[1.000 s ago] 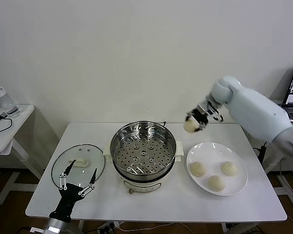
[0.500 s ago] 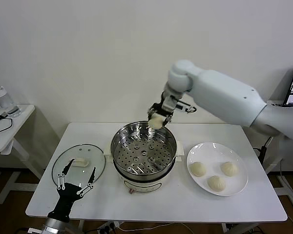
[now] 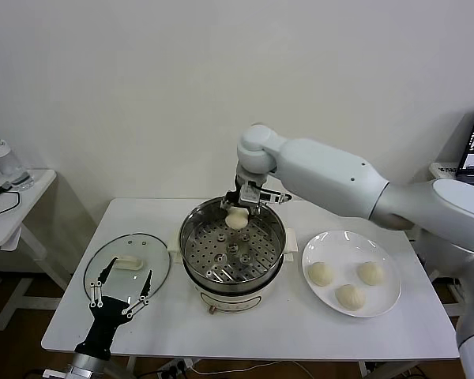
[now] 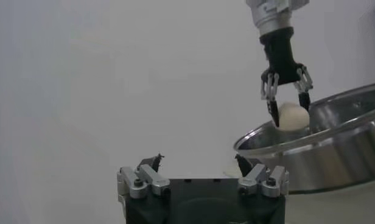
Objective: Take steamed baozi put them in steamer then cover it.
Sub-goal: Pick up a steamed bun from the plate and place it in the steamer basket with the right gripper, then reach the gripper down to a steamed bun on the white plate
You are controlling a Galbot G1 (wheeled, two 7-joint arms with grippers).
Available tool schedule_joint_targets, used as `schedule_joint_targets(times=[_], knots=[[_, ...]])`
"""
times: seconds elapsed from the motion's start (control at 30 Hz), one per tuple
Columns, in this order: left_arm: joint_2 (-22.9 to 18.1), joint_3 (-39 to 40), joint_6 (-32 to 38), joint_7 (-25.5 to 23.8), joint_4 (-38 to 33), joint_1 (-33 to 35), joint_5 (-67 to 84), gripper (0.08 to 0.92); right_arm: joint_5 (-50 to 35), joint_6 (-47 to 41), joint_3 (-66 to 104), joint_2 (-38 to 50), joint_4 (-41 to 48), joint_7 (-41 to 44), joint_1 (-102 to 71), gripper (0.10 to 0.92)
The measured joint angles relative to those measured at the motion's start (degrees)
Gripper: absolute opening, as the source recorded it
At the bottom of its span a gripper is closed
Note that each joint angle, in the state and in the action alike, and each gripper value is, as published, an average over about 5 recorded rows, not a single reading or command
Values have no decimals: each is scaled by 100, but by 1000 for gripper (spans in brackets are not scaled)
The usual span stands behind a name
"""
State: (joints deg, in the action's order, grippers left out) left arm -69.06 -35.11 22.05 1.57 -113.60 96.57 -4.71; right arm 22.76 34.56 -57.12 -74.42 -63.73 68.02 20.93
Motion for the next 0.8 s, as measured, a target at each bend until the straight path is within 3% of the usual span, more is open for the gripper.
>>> schedule_joint_targets(times=[0.27,0.5,0.8], knots=[[14,-42,33,12,36,-3,14,823,313,99,100,-221,310,-45,-239,698],[8,-49,35,24,37,-11,24,823,323,88,133,-222,367,-49,-274,814],[5,-34,28,25,33,-42,30,823,-637,-536,193,343,-83,254,76,823]])
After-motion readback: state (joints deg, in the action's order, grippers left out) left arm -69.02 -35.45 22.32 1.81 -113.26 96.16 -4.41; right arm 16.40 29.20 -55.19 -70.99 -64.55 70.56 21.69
